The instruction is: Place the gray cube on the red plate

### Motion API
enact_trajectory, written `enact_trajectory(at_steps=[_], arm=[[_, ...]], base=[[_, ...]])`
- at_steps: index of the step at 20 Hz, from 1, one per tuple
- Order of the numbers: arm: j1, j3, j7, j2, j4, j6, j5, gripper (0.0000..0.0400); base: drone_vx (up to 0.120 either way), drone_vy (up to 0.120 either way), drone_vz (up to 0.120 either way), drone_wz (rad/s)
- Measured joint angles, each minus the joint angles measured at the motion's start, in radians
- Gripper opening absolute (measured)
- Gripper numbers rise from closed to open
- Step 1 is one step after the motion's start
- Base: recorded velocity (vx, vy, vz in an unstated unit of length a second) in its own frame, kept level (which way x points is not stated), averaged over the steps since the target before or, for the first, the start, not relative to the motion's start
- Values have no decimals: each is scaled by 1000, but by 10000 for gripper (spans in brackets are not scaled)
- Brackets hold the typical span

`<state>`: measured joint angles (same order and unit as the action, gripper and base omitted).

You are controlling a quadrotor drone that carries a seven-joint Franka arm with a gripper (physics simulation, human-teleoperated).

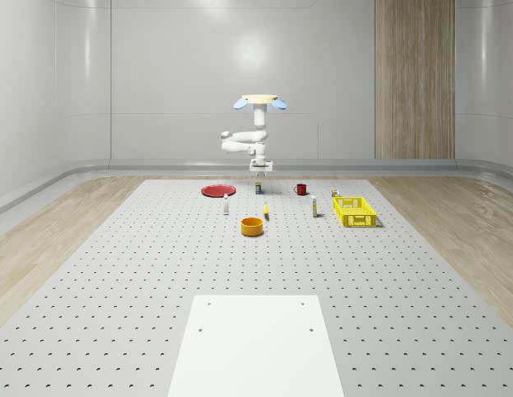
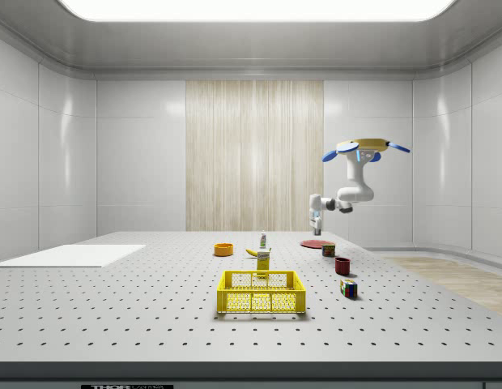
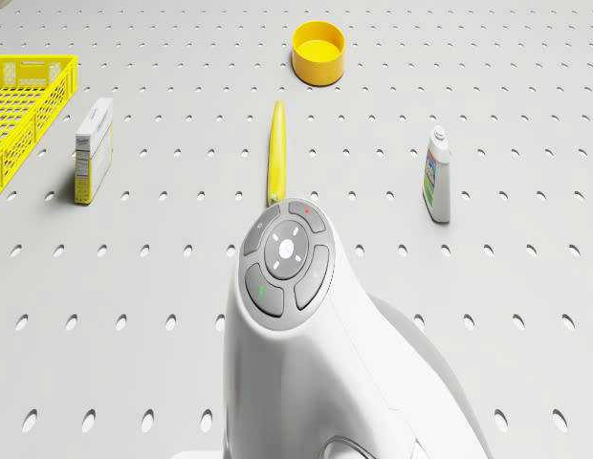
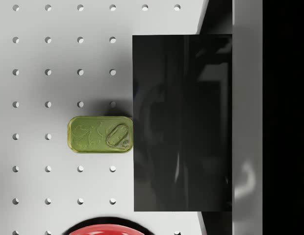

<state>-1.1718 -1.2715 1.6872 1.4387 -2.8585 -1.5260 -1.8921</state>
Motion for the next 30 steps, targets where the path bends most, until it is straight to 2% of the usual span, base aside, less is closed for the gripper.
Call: enact_trajectory(at_steps=[15,20,30], arm=[[-6,-3,5,18,1,-17,8,251],[-8,-4,6,24,2,-22,11,251],[-11,-6,9,34,2,-32,15,251]], base=[[-117,-120,0,0],[0,-120,0,0],[-8,-120,-88,0]])
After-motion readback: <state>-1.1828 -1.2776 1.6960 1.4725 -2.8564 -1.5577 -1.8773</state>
